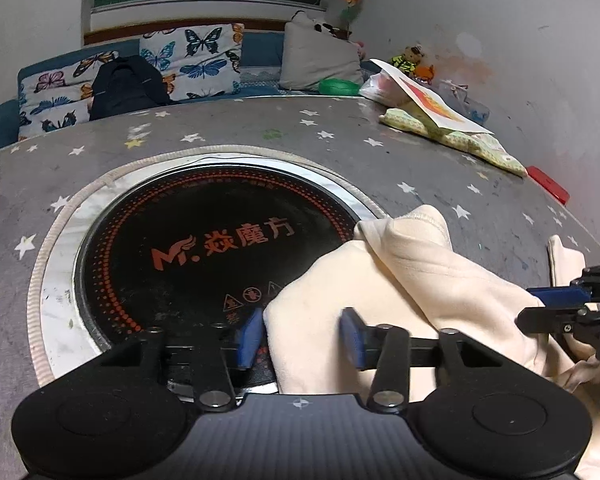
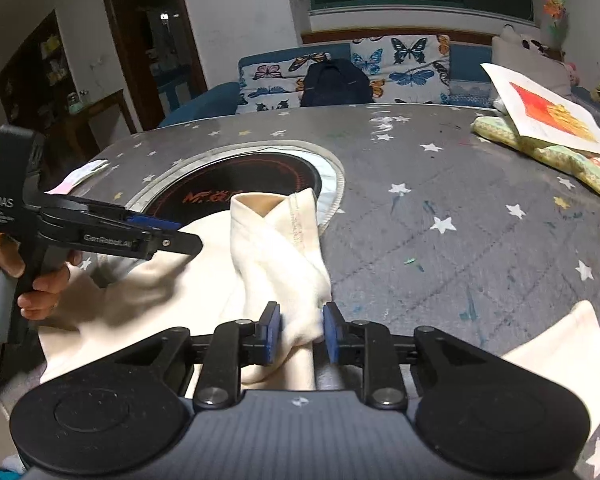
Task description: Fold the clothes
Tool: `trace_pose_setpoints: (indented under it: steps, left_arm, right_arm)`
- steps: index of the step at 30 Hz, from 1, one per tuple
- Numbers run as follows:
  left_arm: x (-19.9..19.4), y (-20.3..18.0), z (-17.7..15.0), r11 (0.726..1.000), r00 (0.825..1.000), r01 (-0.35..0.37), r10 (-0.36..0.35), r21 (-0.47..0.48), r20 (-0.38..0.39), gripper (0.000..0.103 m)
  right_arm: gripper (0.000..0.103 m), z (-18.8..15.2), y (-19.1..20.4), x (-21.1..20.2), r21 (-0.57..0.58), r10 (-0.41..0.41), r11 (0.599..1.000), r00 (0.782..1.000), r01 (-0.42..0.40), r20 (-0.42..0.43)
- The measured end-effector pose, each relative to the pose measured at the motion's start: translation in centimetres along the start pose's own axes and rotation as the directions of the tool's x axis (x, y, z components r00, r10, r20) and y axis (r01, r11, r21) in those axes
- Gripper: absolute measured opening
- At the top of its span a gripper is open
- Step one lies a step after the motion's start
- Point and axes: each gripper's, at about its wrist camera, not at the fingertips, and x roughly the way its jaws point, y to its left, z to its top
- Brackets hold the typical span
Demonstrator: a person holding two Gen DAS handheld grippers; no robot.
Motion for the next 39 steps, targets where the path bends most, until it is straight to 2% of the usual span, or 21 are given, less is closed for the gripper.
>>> trace_pose_setpoints:
  steps: [2, 4, 7, 9, 11, 14, 15, 18, 19, 21, 24, 26, 29, 32, 36, 39]
  left_arm:
    - [0.1, -0.2, 0.0, 1.0, 1.0, 0.002, -0.002, 0.004, 0.005, 0.039]
    - [0.2, -0.3, 0.1, 1.0, 1.0, 0.003, -0.003, 0.012, 0.01, 0.039]
    - [0.3, -0.6, 0.3, 1.0, 1.0, 0.003, -0.003, 0.029, 0.019, 0.034]
    - [0.4, -0.8, 0.4, 0.999, 1.0, 0.002, -0.003, 0.04, 0.024, 0.019]
    - [0.3, -0.9, 0.5, 0.999, 0.999, -0.002, 0.0, 0.045, 0.034, 0.009]
    - [-0.8, -1.2, 0.6, 0.999, 0.996, 0.007, -0.011, 0.05, 0.089, 0.005]
    - [-1.3, -1.5, 0.7, 0.998, 0.994, 0.012, -0.019, 0.064, 0.107, 0.004]
    - [-2.4, -2.3, 0.8, 0.994, 0.987, 0.028, -0.044, 0.102, 0.152, 0.004]
    - [-2.6, -2.5, 0.8, 0.993, 0.986, 0.034, -0.052, 0.11, 0.159, 0.004]
    - [-3.0, -3.0, 0.8, 0.991, 0.983, 0.054, -0.075, 0.123, 0.165, 0.004]
    - [-3.6, -4.0, 0.3, 0.983, 0.979, 0.041, -0.075, 0.177, 0.188, 0.004]
    - [-4.1, -4.6, -0.2, 0.973, 0.976, 0.02, -0.068, 0.228, 0.206, 0.004]
    - [-4.4, -5.4, -0.9, 0.955, 0.974, -0.006, -0.061, 0.296, 0.216, 0.004]
    - [-4.4, -6.2, -1.7, 0.927, 0.974, -0.006, -0.08, 0.375, 0.214, 0.004]
    - [-5.1, -8.0, -3.5, 0.868, 0.968, 0.052, -0.165, 0.494, 0.188, 0.004]
    - [-5.4, -9.3, -5.3, 0.794, 0.962, 0.119, -0.24, 0.596, 0.127, 0.004]
  right_arm:
    - [0.02, 0.0, 0.4, -0.3, -0.027, -0.02, 0.999, 1.0, 0.02, 0.02]
    - [0.009, 0.2, 0.5, -0.4, -0.04, -0.022, 0.999, 0.999, 0.023, 0.029]
    - [0.006, 0.7, 0.8, -0.8, -0.069, -0.03, 0.997, 0.998, 0.033, 0.047]
    - [0.006, 0.9, 1.0, -1.0, -0.084, -0.029, 0.996, 0.998, 0.034, 0.051]
    - [0.01, 1.0, 0.3, -0.7, -0.037, -0.028, 0.999, 0.999, 0.03, 0.043]
    - [0.022, 1.0, -0.9, 0.0, 0.05, -0.019, 0.999, 0.999, 0.018, 0.025]
    - [0.029, 0.9, -1.2, 0.3, 0.072, -0.009, 0.997, 1.0, 0.008, 0.014]
    - [0.028, 0.3, -2.0, 1.2, 0.125, 0.021, 0.992, 1.0, -0.019, -0.014]
    - [0.023, 0.2, -2.1, 1.3, 0.129, 0.018, 0.992, 1.0, -0.016, -0.01]
    - [0.012, 0.2, -1.6, 1.1, 0.091, -0.006, 0.996, 1.0, 0.005, 0.009]
    - [0.009, 0.4, -0.3, 0.1, -0.014, -0.058, 0.998, 0.997, 0.059, 0.051]
    - [0.009, 0.6, 0.5, -1.0, -0.098, -0.141, 0.983, 0.984, 0.152, 0.11]
    - [0.009, 1.2, 0.5, -2.2, -0.157, -0.286, 0.935, 0.939, 0.317, 0.19]
    - [0.009, 1.4, -1.2, -1.8, -0.137, -0.389, 0.9, 0.904, 0.414, 0.178]
    - [0.009, 0.4, -3.6, 0.0, -0.102, -0.441, 0.888, 0.893, 0.449, 0.087]
    - [0.009, -0.5, -4.6, 0.9, -0.088, -0.455, 0.885, 0.889, 0.458, 0.051]
